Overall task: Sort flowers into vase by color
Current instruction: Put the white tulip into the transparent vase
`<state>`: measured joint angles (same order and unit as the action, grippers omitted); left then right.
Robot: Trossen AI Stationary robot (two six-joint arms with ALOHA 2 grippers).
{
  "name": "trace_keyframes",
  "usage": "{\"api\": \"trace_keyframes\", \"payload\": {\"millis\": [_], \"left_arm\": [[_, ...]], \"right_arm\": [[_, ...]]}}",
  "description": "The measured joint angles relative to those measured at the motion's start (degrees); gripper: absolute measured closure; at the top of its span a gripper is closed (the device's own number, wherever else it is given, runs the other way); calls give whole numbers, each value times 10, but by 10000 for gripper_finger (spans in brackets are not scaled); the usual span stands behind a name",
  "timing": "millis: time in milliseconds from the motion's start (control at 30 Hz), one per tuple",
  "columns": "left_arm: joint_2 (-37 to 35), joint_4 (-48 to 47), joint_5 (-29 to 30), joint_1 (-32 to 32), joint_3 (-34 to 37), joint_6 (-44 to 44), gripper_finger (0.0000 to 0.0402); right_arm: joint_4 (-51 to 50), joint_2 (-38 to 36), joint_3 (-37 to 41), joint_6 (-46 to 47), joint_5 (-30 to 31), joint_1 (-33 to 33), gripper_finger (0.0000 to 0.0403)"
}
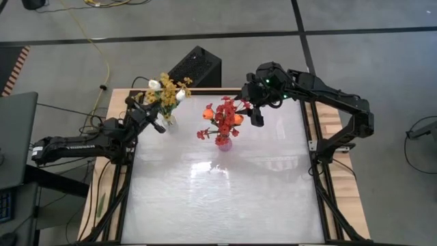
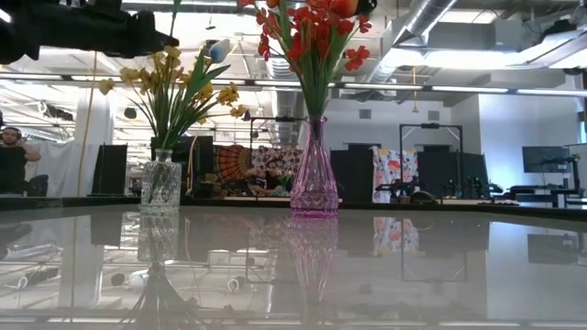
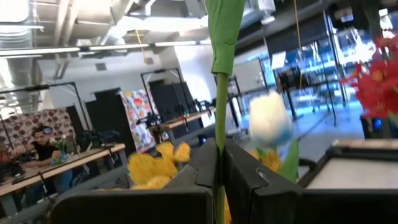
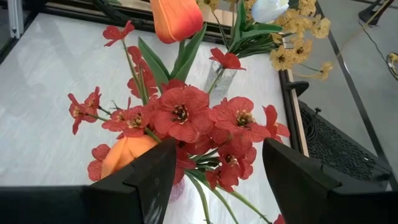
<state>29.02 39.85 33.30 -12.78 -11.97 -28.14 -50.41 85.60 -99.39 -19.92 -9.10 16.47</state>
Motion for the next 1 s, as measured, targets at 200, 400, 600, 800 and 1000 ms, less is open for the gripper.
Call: {"api": "trace_keyframes", "payload": {"millis": [200,400,600,800,1000], "left_arm": [[5,6,1,0,0,8,401],[27,4,4,-7,0,22,401],[51,4,0,-22,0,25,401],[73,-8,-3,-33,0,61,402],[81,-11,-6,-33,-1,79,402]], "right_arm": [[0,0,0,0,0,0,138],[0,0,0,-1,0,0,138],[0,0,0,0,-1,0,138],[-2,0,0,4,-6,-8,138],[-5,0,0,4,-16,-15,138]]}}
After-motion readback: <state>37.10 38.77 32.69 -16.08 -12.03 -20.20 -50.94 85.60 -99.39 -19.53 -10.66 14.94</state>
